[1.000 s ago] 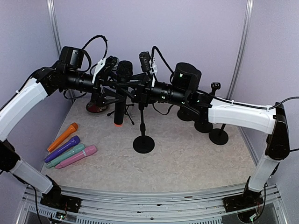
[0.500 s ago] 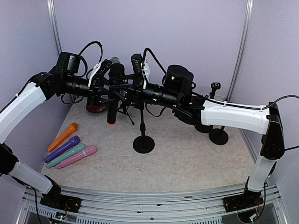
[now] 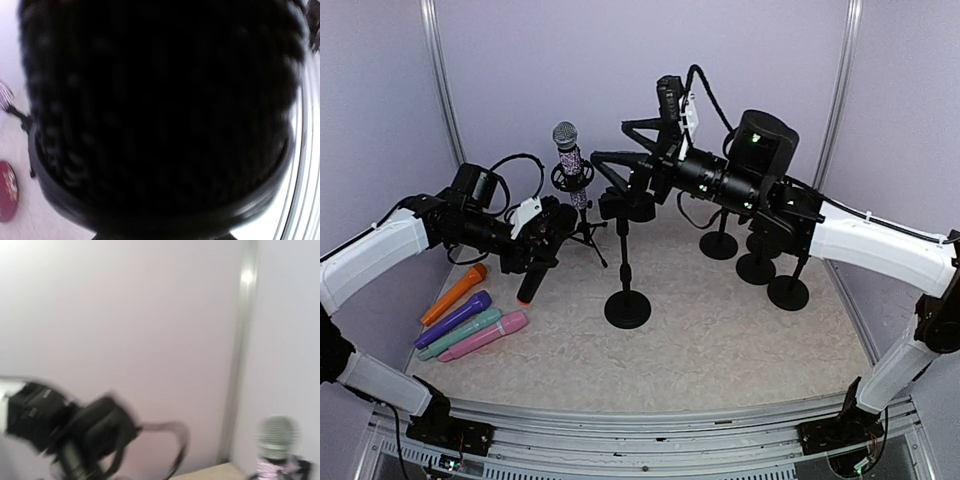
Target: Remove the microphone from the stand
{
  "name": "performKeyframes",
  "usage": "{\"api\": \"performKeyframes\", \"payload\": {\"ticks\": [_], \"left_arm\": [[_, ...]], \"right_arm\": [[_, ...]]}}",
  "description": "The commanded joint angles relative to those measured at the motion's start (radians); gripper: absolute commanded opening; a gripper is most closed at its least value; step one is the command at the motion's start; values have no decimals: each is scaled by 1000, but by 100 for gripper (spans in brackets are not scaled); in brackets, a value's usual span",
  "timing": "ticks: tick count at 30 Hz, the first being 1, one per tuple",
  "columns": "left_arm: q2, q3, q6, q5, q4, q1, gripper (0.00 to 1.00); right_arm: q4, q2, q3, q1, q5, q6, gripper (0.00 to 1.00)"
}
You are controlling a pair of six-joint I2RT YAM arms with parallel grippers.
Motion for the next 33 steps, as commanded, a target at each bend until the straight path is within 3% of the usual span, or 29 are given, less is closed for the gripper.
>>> {"api": "performKeyframes", "payload": {"ticks": [1, 10, 19, 25, 33], "left_arm": [[-11, -114, 106, -170, -1, -10, 12], [73, -138, 124, -193, 32, -65, 15], [213, -219, 20, -286, 125, -87, 19], [269, -250, 6, -413, 189, -81, 33], [306, -255, -13, -503, 252, -74, 52]], "right_arm": [[-73, -86, -92, -69, 61, 17, 97], [-75, -183, -265, -141, 58, 108, 94], [-76, -198, -345, -148, 26, 129, 99], [-113, -184, -381, -156, 31, 135, 98], [-38, -170, -481, -173, 30, 181, 95]]}}
